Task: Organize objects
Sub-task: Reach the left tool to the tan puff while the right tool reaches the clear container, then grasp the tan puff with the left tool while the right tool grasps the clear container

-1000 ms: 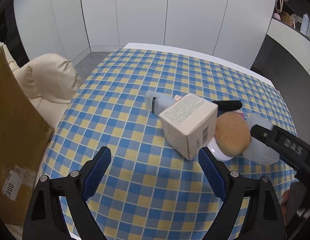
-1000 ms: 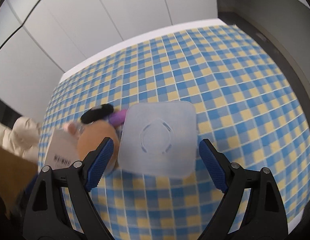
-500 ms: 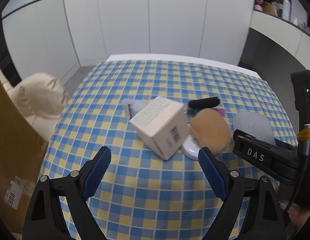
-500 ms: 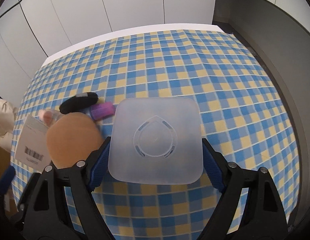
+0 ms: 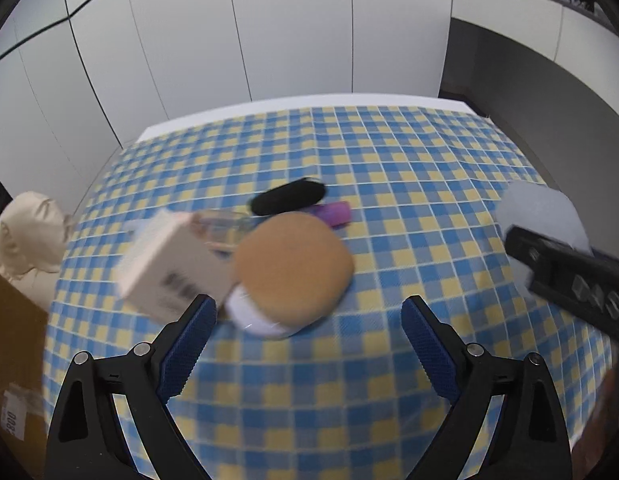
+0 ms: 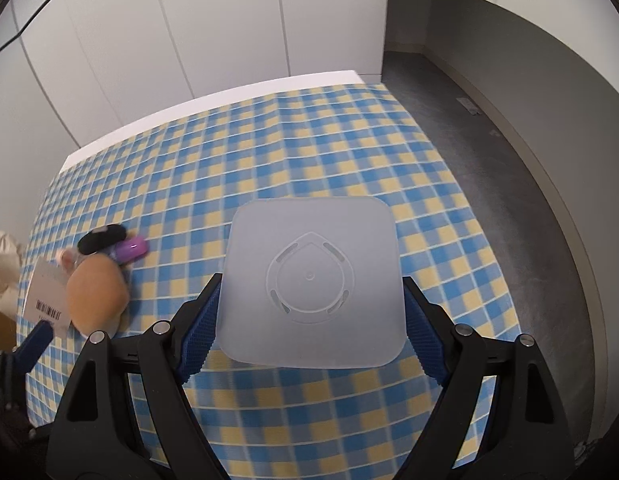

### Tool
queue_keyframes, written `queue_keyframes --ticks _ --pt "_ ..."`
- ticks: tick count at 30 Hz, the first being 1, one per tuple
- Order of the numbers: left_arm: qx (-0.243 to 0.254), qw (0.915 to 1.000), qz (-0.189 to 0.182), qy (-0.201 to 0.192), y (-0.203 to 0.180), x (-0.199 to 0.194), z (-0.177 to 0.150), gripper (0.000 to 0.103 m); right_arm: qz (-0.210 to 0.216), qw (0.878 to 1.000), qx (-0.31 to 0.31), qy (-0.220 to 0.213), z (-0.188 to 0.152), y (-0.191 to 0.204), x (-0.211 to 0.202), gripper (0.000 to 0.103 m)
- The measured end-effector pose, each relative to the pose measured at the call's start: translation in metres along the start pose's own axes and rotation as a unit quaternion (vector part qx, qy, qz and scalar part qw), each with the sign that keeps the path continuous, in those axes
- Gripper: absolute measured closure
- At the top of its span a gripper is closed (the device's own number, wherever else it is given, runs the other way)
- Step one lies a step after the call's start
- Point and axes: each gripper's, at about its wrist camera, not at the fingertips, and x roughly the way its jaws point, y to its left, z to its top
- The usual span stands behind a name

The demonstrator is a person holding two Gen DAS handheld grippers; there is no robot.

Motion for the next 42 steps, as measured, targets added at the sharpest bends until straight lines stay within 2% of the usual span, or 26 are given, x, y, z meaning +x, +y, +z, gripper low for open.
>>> queue_keyframes --ticks 3,9,12,16,24,42 --pt "-0.013 0.9998 0.009 0.014 -0.008 0.017 0.009 0.008 0.01 1.0 0.011 0.006 -0.002 -0.012 0.003 0.018" --pt "-0.014 0.9976 0.067 0.008 -0.012 0.026 0.018 0.008 0.024 1.0 -0.009 0.002 -0.004 -0.015 -0.001 0.018" --pt "-0.036 0.9974 0.061 0.014 -0.006 0.03 0.021 0.008 0.033 0.999 -0.012 0.007 -0.008 -0.018 0.002 0.018" --pt "-0.041 0.9976 0.054 0.016 0.0 0.04 0.024 0.008 0.031 0.999 -0.022 0.013 -0.016 -0.017 0.005 0.018" --pt "-0.019 0.998 0.061 -0.006 -0.003 0.035 0.025 0.04 0.038 0.999 -0.021 0.012 -0.019 -0.019 0.008 0.018" --pt "-0.016 0.9986 0.049 -0.014 0.0 0.02 0.015 0.041 0.032 0.998 -0.048 0.015 -0.018 0.009 0.012 0.018"
